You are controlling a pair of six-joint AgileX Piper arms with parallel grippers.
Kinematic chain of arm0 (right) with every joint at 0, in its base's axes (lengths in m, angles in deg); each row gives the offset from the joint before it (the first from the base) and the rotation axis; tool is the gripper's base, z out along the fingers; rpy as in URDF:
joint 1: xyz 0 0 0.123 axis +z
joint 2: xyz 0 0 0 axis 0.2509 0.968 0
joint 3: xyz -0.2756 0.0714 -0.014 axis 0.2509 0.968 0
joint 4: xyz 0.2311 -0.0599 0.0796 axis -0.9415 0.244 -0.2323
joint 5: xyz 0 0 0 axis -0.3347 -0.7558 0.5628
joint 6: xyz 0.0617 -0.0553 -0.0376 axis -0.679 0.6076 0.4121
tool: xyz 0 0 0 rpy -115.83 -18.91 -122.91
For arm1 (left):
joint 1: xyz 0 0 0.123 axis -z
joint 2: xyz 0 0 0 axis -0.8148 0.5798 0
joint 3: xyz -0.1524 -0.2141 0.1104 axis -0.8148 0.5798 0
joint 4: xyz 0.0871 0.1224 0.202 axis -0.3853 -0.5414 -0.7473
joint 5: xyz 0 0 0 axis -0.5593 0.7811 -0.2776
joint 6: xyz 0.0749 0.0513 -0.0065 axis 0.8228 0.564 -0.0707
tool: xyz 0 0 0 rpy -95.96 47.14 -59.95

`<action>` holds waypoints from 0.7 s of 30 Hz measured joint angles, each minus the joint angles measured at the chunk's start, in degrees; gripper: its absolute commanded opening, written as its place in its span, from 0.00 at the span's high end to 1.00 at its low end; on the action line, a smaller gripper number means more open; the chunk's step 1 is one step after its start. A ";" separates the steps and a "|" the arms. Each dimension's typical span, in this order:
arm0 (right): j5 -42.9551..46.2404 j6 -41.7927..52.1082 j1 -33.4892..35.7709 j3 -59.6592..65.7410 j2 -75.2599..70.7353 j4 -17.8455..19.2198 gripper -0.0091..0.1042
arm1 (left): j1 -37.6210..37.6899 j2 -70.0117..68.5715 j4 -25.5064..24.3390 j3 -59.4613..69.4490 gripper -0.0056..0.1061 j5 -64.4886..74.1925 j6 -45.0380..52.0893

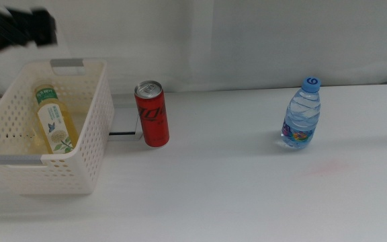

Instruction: Use arms to grab the bottles and put them into the dustbin to the left of the table.

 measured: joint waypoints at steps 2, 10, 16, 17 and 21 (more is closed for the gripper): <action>0.00 0.00 0.00 0.00 0.00 0.00 0.01 | 0.29 -3.57 0.27 0.00 0.12 0.10 0.14; 0.00 0.00 0.00 0.00 0.00 0.00 0.01 | 4.04 -15.83 0.27 0.81 0.12 0.87 0.78; 0.00 0.00 0.00 0.00 0.00 0.00 0.01 | 7.77 -24.55 0.27 9.72 0.12 -1.39 0.78; 0.00 0.00 0.00 0.00 0.00 0.00 0.01 | 8.57 -26.21 0.55 12.13 0.12 -2.74 0.78; 0.00 0.00 0.00 0.00 0.00 0.00 0.01 | 12.61 -33.32 1.53 22.43 0.12 -11.22 0.78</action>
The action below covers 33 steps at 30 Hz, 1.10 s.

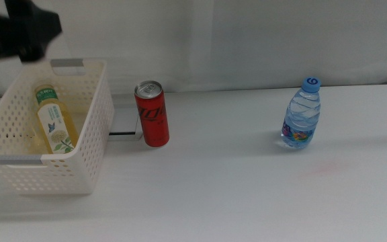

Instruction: Use arms to grab the bottles and put them into the dustbin to the left of the table.

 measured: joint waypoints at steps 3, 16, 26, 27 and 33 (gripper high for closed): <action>0.00 0.00 0.00 0.00 0.00 0.00 0.01 | 3.67 -4.59 0.44 8.04 0.12 -6.87 0.00; 0.11 0.00 0.00 0.00 0.00 0.00 0.01 | 12.48 -11.97 0.44 46.70 0.12 -46.50 2.12; 0.11 0.00 0.00 0.00 0.00 0.00 0.01 | 12.60 -11.97 0.44 59.40 0.12 -56.45 2.01; 0.11 0.00 0.00 0.00 0.00 0.00 0.01 | 12.60 -11.97 0.44 59.66 0.12 -56.46 2.01; 0.11 0.00 0.00 0.00 0.00 0.00 0.01 | 12.60 -11.71 0.44 59.75 0.12 -57.06 0.38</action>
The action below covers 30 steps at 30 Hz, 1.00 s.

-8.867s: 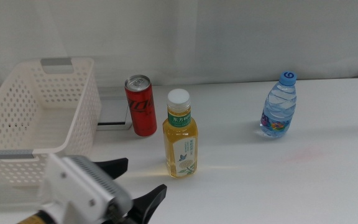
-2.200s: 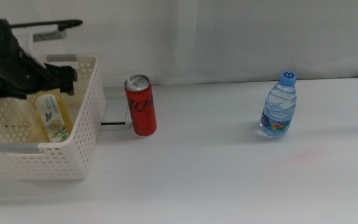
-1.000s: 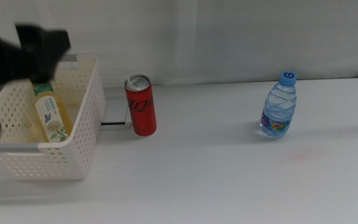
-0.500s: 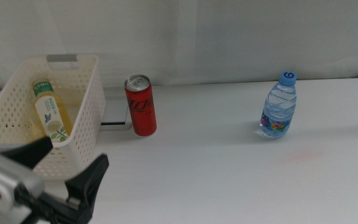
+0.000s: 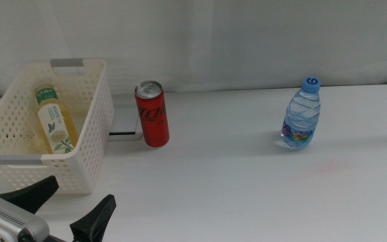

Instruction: Use arms to grab the bottles and put them into the dustbin to the left of the table.

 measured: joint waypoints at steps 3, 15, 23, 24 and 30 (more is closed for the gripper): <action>0.00 0.00 0.00 0.00 0.00 0.00 0.01 | 0.00 1.21 -1.12 0.00 0.12 -0.10 -1.90; 0.00 0.00 0.00 0.00 0.00 0.00 0.01 | 0.00 12.76 -5.01 -0.96 0.12 -5.09 -5.50; 0.00 0.00 0.00 0.00 0.00 0.00 0.01 | 0.00 27.62 -5.01 -10.68 0.12 -9.07 -5.50; 0.00 0.00 0.00 0.00 0.00 0.00 0.01 | 0.00 32.61 -5.01 -13.37 0.12 -9.49 -5.78; 0.00 0.00 0.00 0.00 0.00 -0.13 0.01 | 1.56 43.60 -5.13 -19.83 0.12 -10.19 -6.69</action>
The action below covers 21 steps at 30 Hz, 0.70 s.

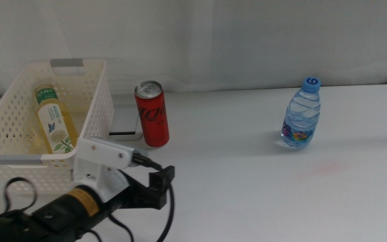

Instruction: Use arms to grab the bottles and put them into the dustbin to the left of the table.

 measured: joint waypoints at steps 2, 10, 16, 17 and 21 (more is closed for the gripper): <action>0.00 0.00 0.00 0.00 0.00 -0.10 0.01 | 1.04 2.81 0.92 -1.98 0.12 -0.25 -0.12; 0.00 0.00 0.00 0.00 0.00 -0.10 0.01 | 2.32 10.91 15.87 -10.67 0.14 -0.25 10.22; 0.00 0.00 0.00 0.00 0.00 -0.10 0.01 | 2.32 16.54 22.39 -18.91 0.14 -0.46 15.88; 0.00 0.00 0.00 0.00 0.00 -0.35 0.01 | 2.32 18.39 24.20 -20.60 0.14 -0.46 16.45; 0.00 0.00 0.00 0.00 0.00 -0.80 0.01 | 2.32 20.82 26.96 -22.23 0.14 -1.39 17.77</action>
